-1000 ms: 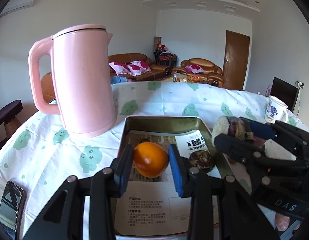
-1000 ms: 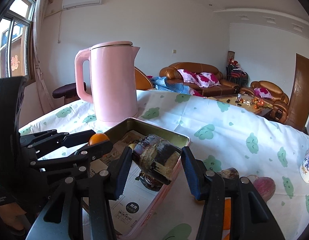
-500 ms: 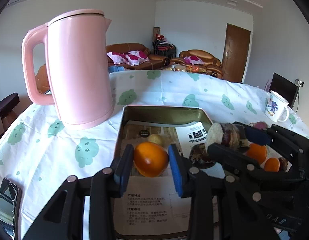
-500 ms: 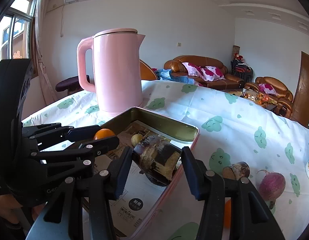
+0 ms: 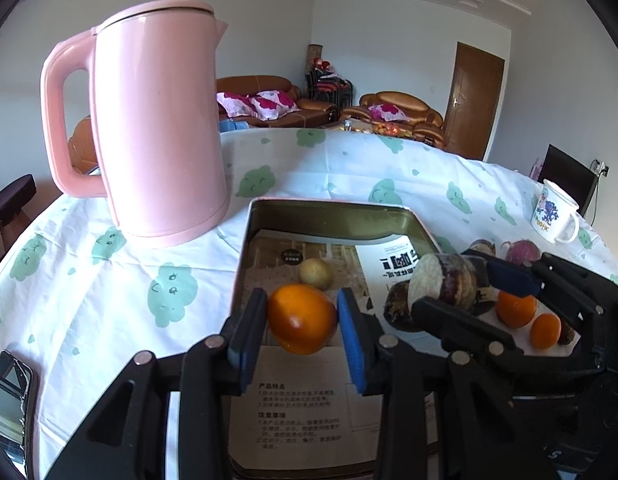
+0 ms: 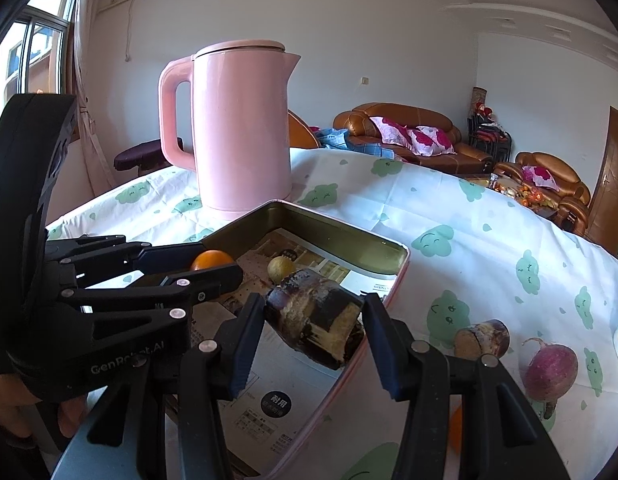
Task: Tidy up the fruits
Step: 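Open the right tool to drop the taro piece into the tin box while the left tool releases the orange, then move both open tools away from the tin box back over the produce, then close the right tool on the brown round fruit while the left tool grasps a mandarin orange, then lift the mandarin orange with the left tool while the right tool holds the brown fruit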
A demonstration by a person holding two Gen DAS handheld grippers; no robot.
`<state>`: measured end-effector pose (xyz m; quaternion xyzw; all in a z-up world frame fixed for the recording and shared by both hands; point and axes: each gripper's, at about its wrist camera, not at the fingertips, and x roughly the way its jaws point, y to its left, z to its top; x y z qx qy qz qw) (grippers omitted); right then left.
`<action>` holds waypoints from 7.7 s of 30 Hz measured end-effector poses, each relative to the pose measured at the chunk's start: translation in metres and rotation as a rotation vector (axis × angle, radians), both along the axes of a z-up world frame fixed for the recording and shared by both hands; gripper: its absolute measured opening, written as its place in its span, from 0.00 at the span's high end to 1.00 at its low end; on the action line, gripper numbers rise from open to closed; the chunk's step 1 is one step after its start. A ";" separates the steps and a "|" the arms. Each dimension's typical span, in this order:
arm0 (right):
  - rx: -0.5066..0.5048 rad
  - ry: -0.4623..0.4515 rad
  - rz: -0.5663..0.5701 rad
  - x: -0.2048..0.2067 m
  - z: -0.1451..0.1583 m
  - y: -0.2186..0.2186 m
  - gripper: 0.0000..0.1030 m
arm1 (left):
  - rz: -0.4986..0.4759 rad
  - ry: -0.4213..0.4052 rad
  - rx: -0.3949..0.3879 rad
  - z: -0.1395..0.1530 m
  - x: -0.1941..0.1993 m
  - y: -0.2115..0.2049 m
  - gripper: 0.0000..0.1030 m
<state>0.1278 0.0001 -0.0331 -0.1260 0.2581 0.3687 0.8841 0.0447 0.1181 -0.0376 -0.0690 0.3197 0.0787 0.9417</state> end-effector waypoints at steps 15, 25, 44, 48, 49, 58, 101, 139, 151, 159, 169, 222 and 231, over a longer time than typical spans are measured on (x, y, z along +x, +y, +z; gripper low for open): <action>-0.009 0.036 0.019 0.005 -0.003 0.001 0.48 | 0.011 0.005 -0.002 -0.002 0.002 0.002 0.63; -0.005 0.038 0.024 0.004 -0.003 0.001 0.48 | 0.011 -0.001 -0.003 -0.001 0.000 0.003 0.62; 0.080 0.010 -0.163 0.006 0.019 -0.064 0.33 | -0.033 -0.103 -0.005 0.017 -0.024 -0.014 0.00; 0.057 0.009 -0.257 0.003 0.020 -0.113 0.33 | -0.085 -0.112 0.017 0.024 -0.025 -0.037 0.00; 0.040 0.016 -0.298 0.003 0.017 -0.131 0.33 | -0.100 -0.114 0.016 0.025 -0.025 -0.044 0.00; 0.016 0.121 -0.435 0.000 -0.007 -0.208 0.34 | -0.244 -0.086 0.067 0.023 -0.009 -0.130 0.00; -0.029 0.239 -0.482 0.016 -0.023 -0.215 0.58 | -0.465 0.202 -0.128 -0.027 0.043 -0.201 0.60; 0.063 0.066 -0.426 -0.013 0.000 -0.217 0.58 | -0.405 -0.017 -0.018 0.002 0.012 -0.201 0.60; 0.086 0.020 -0.413 -0.021 0.005 -0.218 0.58 | -0.386 -0.055 0.003 0.007 0.005 -0.201 0.60; 0.097 -0.002 -0.403 -0.026 0.007 -0.219 0.58 | -0.376 -0.085 0.020 0.010 0.001 -0.202 0.60; 0.110 -0.033 -0.390 -0.033 0.010 -0.219 0.58 | -0.368 -0.116 0.031 0.014 -0.005 -0.201 0.60; 0.172 -0.170 -0.364 -0.057 0.021 -0.224 0.58 | -0.331 -0.268 0.101 0.026 -0.031 -0.204 0.60; 0.178 -0.188 -0.362 -0.062 0.022 -0.224 0.58 | -0.329 -0.288 0.109 0.027 -0.035 -0.205 0.60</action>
